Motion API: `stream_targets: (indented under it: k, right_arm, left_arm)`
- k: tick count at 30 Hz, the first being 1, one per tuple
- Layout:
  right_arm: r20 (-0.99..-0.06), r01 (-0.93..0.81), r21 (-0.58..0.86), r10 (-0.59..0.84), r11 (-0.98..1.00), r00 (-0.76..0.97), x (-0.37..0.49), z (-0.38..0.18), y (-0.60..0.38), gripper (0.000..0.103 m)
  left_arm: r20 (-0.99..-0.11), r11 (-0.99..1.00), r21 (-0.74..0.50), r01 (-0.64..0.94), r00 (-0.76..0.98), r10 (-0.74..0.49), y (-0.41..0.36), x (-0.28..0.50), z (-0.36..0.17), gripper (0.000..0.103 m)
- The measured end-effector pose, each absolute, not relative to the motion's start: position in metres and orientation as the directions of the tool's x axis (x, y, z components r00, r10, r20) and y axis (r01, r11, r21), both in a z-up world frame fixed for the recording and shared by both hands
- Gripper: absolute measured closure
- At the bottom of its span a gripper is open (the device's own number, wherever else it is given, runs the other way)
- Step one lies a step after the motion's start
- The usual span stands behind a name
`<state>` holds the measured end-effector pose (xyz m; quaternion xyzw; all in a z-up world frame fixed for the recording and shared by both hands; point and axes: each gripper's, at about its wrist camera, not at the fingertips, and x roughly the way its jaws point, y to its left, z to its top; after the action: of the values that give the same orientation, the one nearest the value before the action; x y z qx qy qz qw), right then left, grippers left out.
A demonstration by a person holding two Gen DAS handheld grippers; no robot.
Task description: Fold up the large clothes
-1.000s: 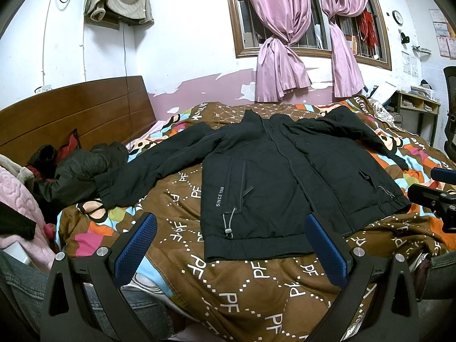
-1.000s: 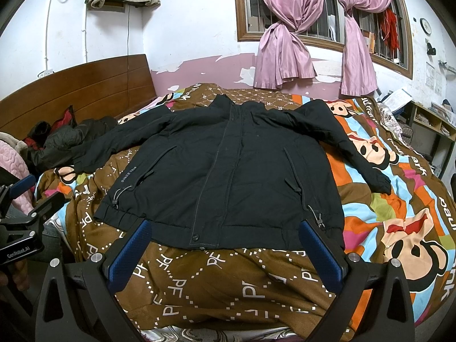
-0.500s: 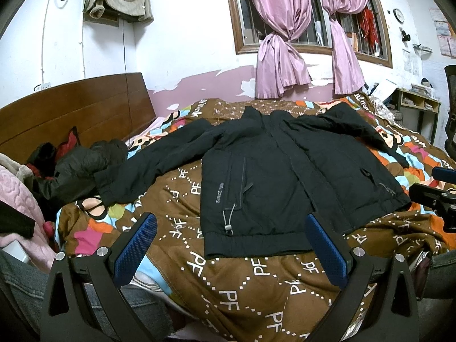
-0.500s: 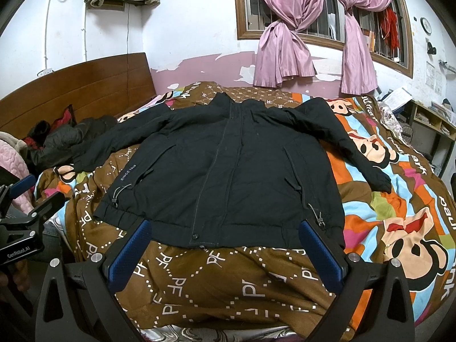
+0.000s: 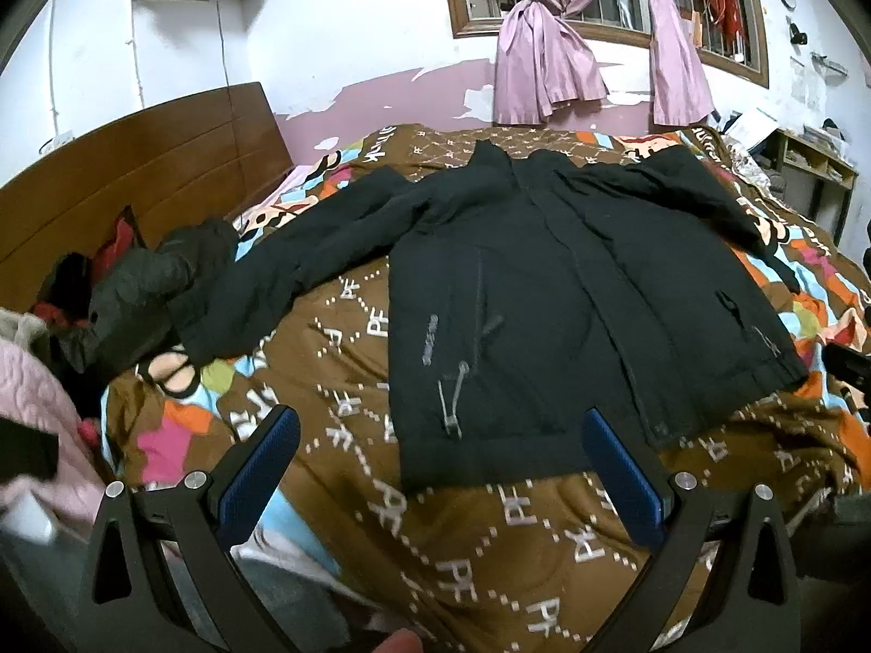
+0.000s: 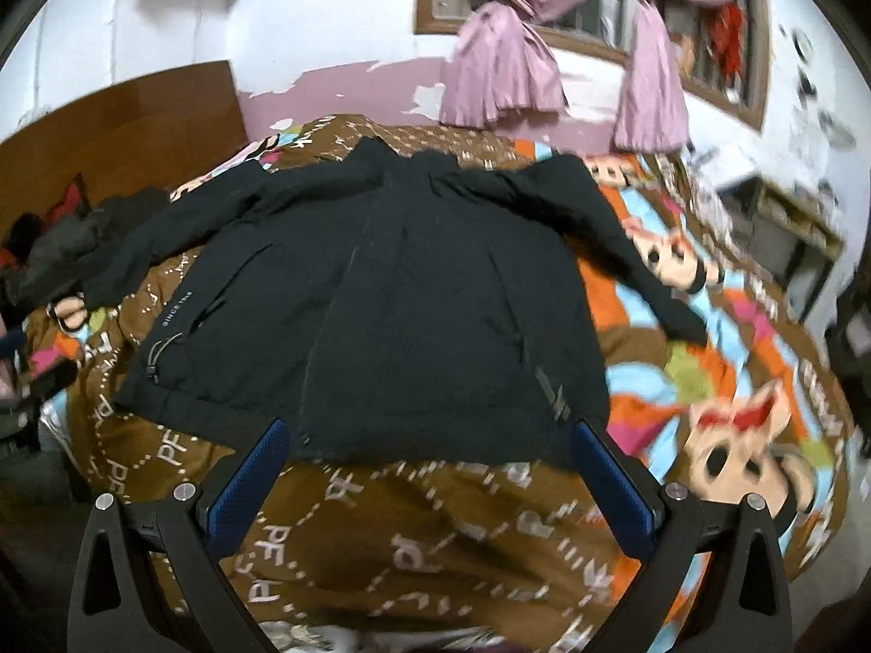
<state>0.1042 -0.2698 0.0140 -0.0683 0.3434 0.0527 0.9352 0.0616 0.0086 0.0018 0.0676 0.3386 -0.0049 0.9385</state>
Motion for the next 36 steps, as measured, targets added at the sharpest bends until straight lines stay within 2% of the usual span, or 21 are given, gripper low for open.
stream_targets:
  k: [4, 8, 20, 25, 28, 36]
  right_arm:
    - [-0.617, -0.201, -0.183, 0.047, 0.962, 0.785, 0.117, 0.031, -0.267, 0.000]
    - [-0.599, -0.246, -0.214, 0.072, 0.945, 0.798, 0.137, 0.038, -0.273, 0.000]
    - [-0.577, -0.197, -0.319, -0.026, 0.927, 0.816, 0.213, 0.021, -0.311, 0.000]
    - [-0.592, -0.212, -0.250, 0.025, 0.945, 0.806, 0.247, 0.011, -0.336, 0.000]
    - [-0.602, -0.162, -0.203, 0.007, 0.966, 0.799, 0.273, 0.005, -0.362, 0.000]
    - [-0.613, 0.101, -0.054, -0.113, 0.993, 0.782, 0.335, -0.009, -0.442, 0.000]
  left_arm:
    - [-0.646, 0.984, 0.147, 0.099, 0.763, 0.020, 0.006, 0.097, 0.016, 0.001]
    - [-0.635, 0.975, 0.175, 0.136, 0.773, 0.006, -0.003, 0.136, 0.029, 0.001]
    - [-0.636, 0.972, 0.189, 0.137, 0.772, 0.014, -0.051, 0.236, 0.024, 0.001]
    - [-0.658, 0.980, 0.170, 0.102, 0.752, 0.036, -0.063, 0.282, 0.006, 0.001]
    - [-0.678, 0.982, 0.161, 0.098, 0.734, 0.038, -0.065, 0.307, -0.011, 0.001]
    - [-0.690, 0.974, 0.185, 0.130, 0.723, 0.035, -0.088, 0.356, -0.046, 0.001]
